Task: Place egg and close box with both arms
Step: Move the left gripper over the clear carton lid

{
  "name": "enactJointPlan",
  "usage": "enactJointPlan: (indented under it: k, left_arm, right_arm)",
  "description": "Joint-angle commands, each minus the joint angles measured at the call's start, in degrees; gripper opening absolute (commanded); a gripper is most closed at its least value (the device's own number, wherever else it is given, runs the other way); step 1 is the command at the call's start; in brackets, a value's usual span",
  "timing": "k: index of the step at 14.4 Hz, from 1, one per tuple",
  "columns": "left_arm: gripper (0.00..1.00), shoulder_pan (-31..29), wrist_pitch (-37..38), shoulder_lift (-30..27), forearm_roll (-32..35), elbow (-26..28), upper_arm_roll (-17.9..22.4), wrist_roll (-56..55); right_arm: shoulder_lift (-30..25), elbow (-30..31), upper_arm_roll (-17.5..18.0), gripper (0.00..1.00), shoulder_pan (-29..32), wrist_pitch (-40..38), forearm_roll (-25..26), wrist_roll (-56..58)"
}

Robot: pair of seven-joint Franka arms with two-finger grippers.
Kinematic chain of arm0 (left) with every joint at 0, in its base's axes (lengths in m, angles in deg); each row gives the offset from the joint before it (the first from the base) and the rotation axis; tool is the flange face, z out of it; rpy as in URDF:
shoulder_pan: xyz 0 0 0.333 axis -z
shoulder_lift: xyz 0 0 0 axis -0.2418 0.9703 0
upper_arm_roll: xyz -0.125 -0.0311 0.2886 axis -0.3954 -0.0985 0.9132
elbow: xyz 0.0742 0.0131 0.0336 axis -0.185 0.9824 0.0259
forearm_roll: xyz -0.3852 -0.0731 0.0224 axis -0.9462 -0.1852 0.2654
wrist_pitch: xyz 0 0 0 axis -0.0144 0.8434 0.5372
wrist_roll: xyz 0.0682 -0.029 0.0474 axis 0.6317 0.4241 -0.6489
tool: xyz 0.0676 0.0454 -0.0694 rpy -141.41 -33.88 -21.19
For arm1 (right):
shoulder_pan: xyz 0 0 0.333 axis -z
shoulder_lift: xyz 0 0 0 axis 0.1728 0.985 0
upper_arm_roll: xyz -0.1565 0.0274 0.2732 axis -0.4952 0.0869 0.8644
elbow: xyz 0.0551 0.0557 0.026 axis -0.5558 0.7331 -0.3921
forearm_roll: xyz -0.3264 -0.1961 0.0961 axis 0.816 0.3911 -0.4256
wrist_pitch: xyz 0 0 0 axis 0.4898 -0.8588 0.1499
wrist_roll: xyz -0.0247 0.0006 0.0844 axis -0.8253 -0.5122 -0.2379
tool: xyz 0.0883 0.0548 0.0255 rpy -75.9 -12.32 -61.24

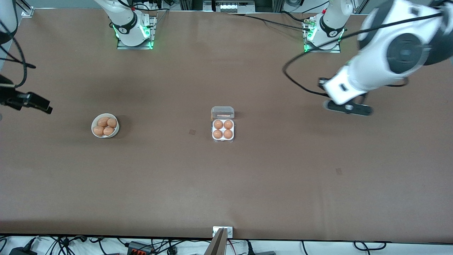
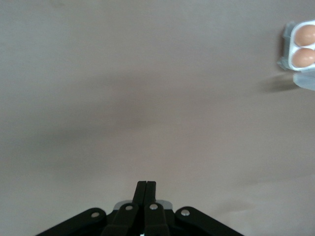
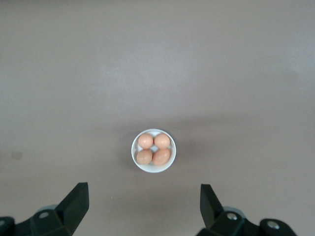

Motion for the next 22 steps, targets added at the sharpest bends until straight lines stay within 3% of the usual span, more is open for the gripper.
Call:
enactJointPlan:
  k: [1,2,6,12,17,22]
  left_arm:
    - [0.01,3.29,-5.96,3.23,-0.26,3.02,-7.27,-10.47]
    - [0.01,5.05,-8.07,4.73,-0.26,3.28,-8.86,-13.38]
    - [0.01,13.14,-18.16,8.51,0.26,4.51,-9.06,-25.6]
    - [0.01,18.41,-42.86,12.2,1.49,13.83,-8.53,-33.88]
    - [0.01,19.66,-52.98,20.55,18.52,13.48,-8.7,-42.58]
    - [0.01,19.39,-64.76,24.51,26.7,11.64,-6.78,-42.59]
  right_arm:
    - [-4.55,5.43,0.09,1.0,0.23,1.61,-0.5,1.58]
    - [-4.55,5.26,0.09,1.0,0.23,1.6,-0.5,1.59]
    - [-4.02,3.67,0.0,1.0,0.58,1.52,-0.5,1.94]
    - [-4.02,3.5,0.09,1.0,0.23,1.43,-0.32,2.03]
    - [-4.02,3.5,0.61,1.0,0.05,1.08,-0.32,2.12]
    - [-3.67,3.5,0.61,1.0,-0.12,1.08,-0.41,2.12]
